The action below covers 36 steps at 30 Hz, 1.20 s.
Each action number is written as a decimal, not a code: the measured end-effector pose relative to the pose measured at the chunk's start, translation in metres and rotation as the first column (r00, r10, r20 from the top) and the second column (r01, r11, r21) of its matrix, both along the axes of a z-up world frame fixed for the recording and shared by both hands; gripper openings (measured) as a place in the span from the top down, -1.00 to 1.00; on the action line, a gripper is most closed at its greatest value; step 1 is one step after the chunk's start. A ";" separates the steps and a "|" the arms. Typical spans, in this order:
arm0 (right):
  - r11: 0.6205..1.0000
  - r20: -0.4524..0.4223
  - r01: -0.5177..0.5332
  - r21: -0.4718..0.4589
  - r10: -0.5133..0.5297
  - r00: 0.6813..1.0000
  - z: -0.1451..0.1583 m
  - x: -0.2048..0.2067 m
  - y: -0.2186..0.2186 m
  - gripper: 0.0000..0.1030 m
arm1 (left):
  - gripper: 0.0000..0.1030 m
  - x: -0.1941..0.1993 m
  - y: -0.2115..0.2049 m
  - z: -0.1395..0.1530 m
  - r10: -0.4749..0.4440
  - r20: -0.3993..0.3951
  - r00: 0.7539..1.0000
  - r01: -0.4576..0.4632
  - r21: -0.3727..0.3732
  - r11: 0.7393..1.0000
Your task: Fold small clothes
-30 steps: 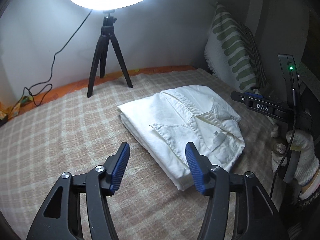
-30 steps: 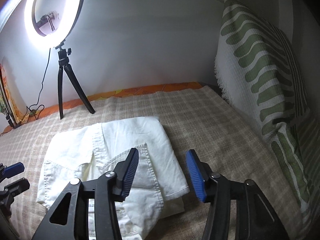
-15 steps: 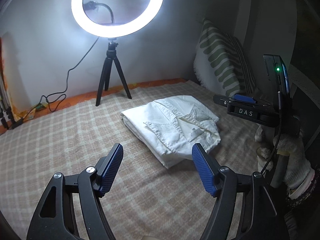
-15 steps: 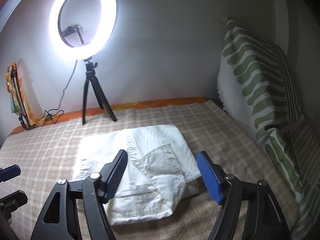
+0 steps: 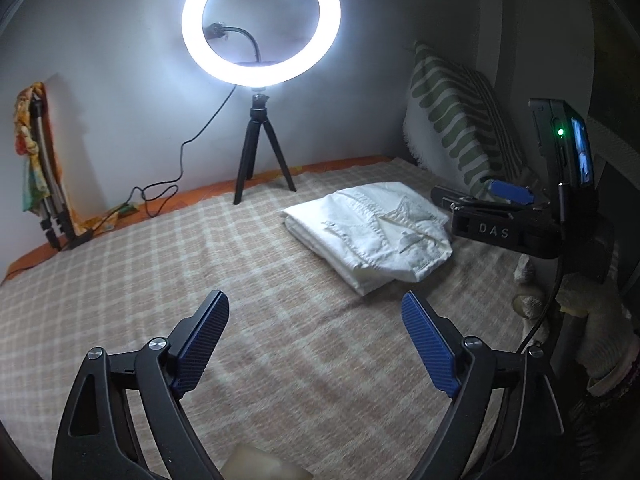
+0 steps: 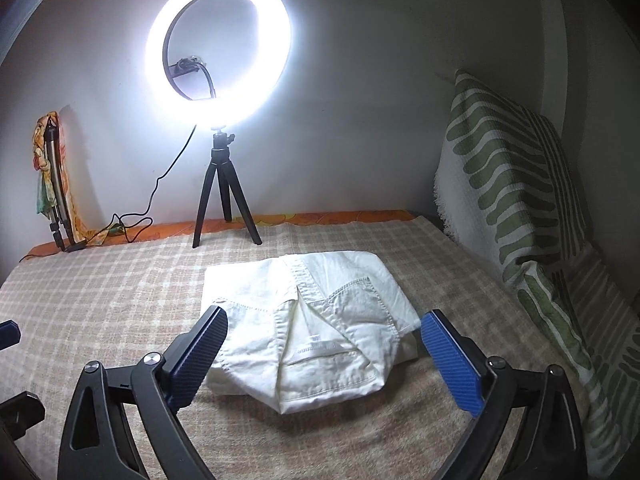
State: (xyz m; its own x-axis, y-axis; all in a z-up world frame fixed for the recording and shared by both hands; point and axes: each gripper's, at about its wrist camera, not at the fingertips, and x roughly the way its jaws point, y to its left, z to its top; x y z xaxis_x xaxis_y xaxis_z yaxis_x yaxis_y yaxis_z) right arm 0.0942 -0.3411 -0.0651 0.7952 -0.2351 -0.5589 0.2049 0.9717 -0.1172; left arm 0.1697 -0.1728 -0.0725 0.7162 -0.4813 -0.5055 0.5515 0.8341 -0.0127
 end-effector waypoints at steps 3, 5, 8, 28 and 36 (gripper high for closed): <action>1.000 0.001 0.006 0.014 -0.006 1.000 0.000 -0.004 0.004 -0.94 | -0.93 -0.002 0.007 -0.001 0.002 -0.004 1.000 -0.002 -0.009 1.000; 1.000 0.007 0.010 0.021 -0.010 1.000 0.001 -0.006 0.006 -0.96 | -0.99 -0.004 0.011 -0.001 0.005 -0.006 1.000 -0.006 -0.012 1.000; 1.000 0.024 0.016 0.017 -0.017 1.000 0.003 -0.011 0.009 -0.99 | -0.99 -0.005 0.012 -0.001 0.027 -0.018 0.999 -0.027 0.008 1.000; 0.999 0.045 0.026 0.047 -0.028 0.999 0.007 -0.016 0.012 -1.00 | -0.99 -0.026 0.014 -0.003 0.011 0.038 0.999 -0.012 0.032 0.999; 0.998 0.041 0.022 0.052 -0.025 0.999 0.006 -0.016 0.013 -1.00 | -0.99 -0.025 0.017 -0.004 0.016 0.034 0.999 -0.017 0.036 0.999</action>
State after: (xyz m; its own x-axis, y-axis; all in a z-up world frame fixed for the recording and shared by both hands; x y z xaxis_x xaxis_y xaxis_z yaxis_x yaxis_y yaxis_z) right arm 0.0785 -0.3281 -0.0590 0.8128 -0.2259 -0.5370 0.2315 0.9711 -0.0582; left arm 0.1445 -0.1557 -0.0765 0.7408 -0.4514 -0.4975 0.5376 0.8424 0.0362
